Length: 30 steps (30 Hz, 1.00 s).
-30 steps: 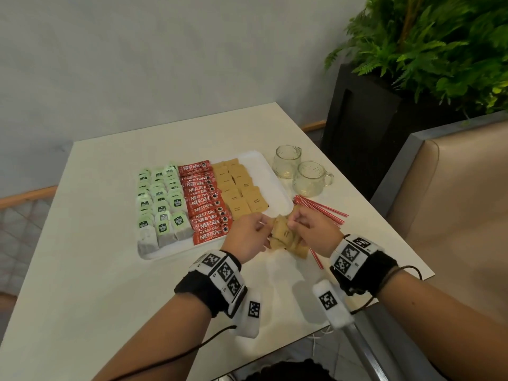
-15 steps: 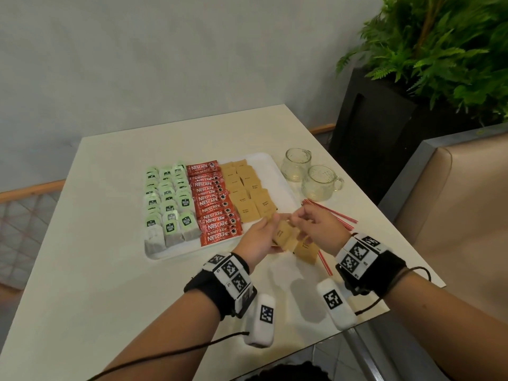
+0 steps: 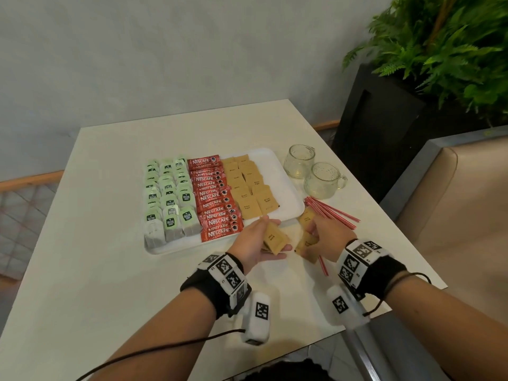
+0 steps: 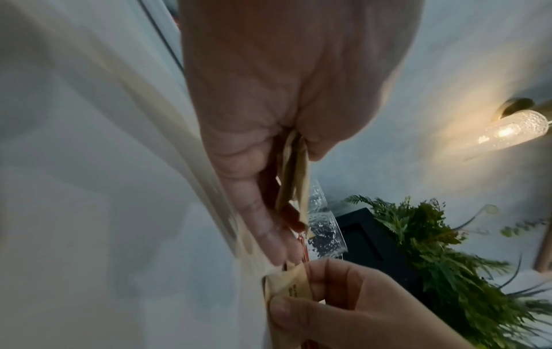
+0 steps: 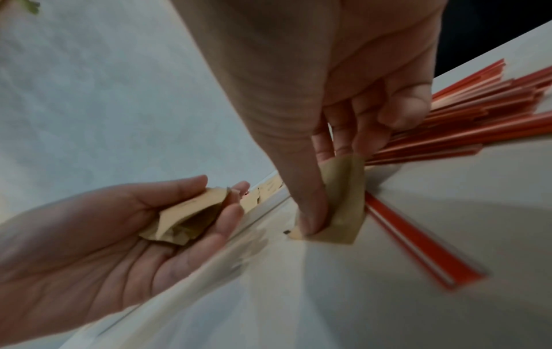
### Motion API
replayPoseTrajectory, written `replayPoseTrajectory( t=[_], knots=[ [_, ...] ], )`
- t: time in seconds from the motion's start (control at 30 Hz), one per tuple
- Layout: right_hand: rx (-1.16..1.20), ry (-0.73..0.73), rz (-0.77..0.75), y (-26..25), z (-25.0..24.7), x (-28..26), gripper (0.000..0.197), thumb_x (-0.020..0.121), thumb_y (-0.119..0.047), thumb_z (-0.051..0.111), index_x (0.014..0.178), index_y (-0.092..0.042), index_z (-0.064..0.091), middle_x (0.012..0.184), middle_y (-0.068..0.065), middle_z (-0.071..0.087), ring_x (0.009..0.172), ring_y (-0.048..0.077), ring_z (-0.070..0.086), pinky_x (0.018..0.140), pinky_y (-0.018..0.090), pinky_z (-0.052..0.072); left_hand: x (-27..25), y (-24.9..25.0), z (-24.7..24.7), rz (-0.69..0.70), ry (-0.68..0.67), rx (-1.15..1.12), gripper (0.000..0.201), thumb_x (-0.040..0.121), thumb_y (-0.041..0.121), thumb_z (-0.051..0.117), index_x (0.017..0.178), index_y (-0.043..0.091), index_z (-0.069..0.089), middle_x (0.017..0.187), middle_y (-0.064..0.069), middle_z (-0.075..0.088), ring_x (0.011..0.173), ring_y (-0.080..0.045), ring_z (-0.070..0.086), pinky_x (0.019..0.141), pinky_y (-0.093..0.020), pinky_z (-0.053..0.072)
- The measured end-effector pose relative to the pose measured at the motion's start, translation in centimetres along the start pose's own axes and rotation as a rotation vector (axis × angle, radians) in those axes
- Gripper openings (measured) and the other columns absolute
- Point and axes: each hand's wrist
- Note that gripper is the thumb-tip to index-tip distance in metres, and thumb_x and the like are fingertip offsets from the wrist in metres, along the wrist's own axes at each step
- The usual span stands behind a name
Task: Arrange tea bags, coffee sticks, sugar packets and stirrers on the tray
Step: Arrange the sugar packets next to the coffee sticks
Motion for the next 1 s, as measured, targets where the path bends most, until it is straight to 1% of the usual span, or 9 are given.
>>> replayPoseTrajectory(
  t=[0.1, 0.2, 0.3, 0.43, 0.5, 0.57, 0.7, 0.8, 1.0],
  knots=[
    [-0.045, -0.033, -0.072, 0.2, 0.0, 0.4, 0.029, 0.071, -0.028, 0.075, 0.073, -0.029, 0.046, 0.077, -0.009, 0.053, 0.076, 0.015, 0.054, 0.063, 0.027, 0.041, -0.2, 0.0, 0.0, -0.022, 0.014, -0.067, 0.043, 0.105, 0.039, 0.033, 0.119, 0.004, 0.055, 0.090, -0.021, 0.066, 0.078, -0.035, 0.070, 0.070, -0.043, 0.061],
    [0.005, -0.144, -0.156, -0.1, -1.3, 0.1, 0.021, 0.073, -0.021, 0.080, 0.078, -0.021, 0.060, 0.079, -0.006, 0.058, 0.072, 0.012, 0.053, 0.061, 0.022, 0.040, -0.1, -0.3, -0.3, -0.035, 0.042, -0.062, 0.047, 0.106, 0.039, 0.032, 0.122, 0.001, 0.054, 0.086, -0.020, 0.065, 0.070, -0.031, 0.068, 0.059, -0.038, 0.061],
    [0.110, -0.274, -0.235, -1.2, -2.5, -0.9, 0.021, 0.070, -0.021, 0.084, 0.079, -0.018, 0.066, 0.073, -0.005, 0.060, 0.062, 0.005, 0.051, 0.059, 0.017, 0.040, 0.0, -0.3, -0.3, -0.080, 0.050, -0.029, 0.049, 0.105, 0.041, 0.035, 0.126, 0.002, 0.055, 0.082, -0.018, 0.065, 0.072, -0.032, 0.067, 0.065, -0.041, 0.061],
    [0.222, -0.139, -0.297, -2.6, -2.3, -0.7, 0.023, 0.070, -0.014, 0.085, 0.081, -0.015, 0.065, 0.081, 0.007, 0.070, 0.064, 0.010, 0.060, 0.059, 0.023, 0.050, -0.2, -0.3, 0.1, -0.098, -0.150, 0.145, 0.052, 0.096, 0.053, 0.049, 0.121, 0.010, 0.062, 0.096, -0.014, 0.069, 0.085, -0.026, 0.067, 0.070, -0.037, 0.061],
    [0.327, -0.157, -0.301, -2.8, -2.0, -0.7, 0.024, 0.073, -0.003, 0.080, 0.086, -0.012, 0.062, 0.083, 0.012, 0.069, 0.064, 0.015, 0.066, 0.055, 0.024, 0.055, -0.5, -0.4, 0.3, -0.014, -0.254, 0.224, 0.040, 0.093, 0.043, 0.062, 0.120, 0.013, 0.063, 0.097, -0.010, 0.068, 0.086, -0.021, 0.067, 0.072, -0.035, 0.059],
    [0.384, -0.165, -0.282, -2.7, -2.0, -0.7, 0.028, 0.075, 0.003, 0.076, 0.097, -0.009, 0.063, 0.092, 0.013, 0.067, 0.063, 0.013, 0.065, 0.056, 0.025, 0.056, -0.7, -0.4, 0.4, 0.022, -0.229, 0.262, 0.027, 0.090, 0.023, 0.069, 0.114, 0.012, 0.062, 0.097, -0.011, 0.069, 0.079, -0.020, 0.068, 0.065, -0.031, 0.058],
    [0.061, 0.010, -0.201, -1.0, -2.9, 0.4, 0.035, 0.084, -0.008, 0.067, 0.117, -0.018, 0.063, 0.117, -0.002, 0.057, 0.090, 0.011, 0.056, 0.076, 0.022, 0.045, -0.1, -0.2, 0.0, 0.025, -0.038, 0.225, 0.032, 0.090, 0.010, 0.069, 0.118, 0.001, 0.056, 0.095, -0.015, 0.069, 0.074, -0.022, 0.070, 0.059, -0.032, 0.059],
    [-0.168, 0.013, -0.192, 0.5, -2.5, 1.3, 0.042, 0.089, -0.012, 0.061, 0.130, -0.016, 0.058, 0.134, 0.001, 0.050, 0.119, 0.018, 0.050, 0.095, 0.023, 0.040, 0.1, 0.0, -0.3, 0.019, -0.006, 0.192, 0.028, 0.092, 0.011, 0.066, 0.117, 0.000, 0.057, 0.095, -0.017, 0.070, 0.076, -0.026, 0.071, 0.064, -0.037, 0.062],
    [-0.143, -0.001, -0.205, 1.3, -1.4, 1.1, 0.042, 0.081, -0.027, 0.073, 0.122, -0.022, 0.063, 0.118, -0.003, 0.058, 0.101, 0.012, 0.054, 0.086, 0.020, 0.040, 0.3, 0.2, -0.2, -0.024, 0.021, 0.200, 0.022, 0.096, 0.017, 0.060, 0.115, 0.006, 0.057, 0.098, -0.016, 0.070, 0.073, -0.025, 0.071, 0.061, -0.037, 0.061]
  ],
)
Point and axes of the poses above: each hand's wrist, its own x-axis towards the middle knuckle, its own z-axis out of the palm, y = z × x
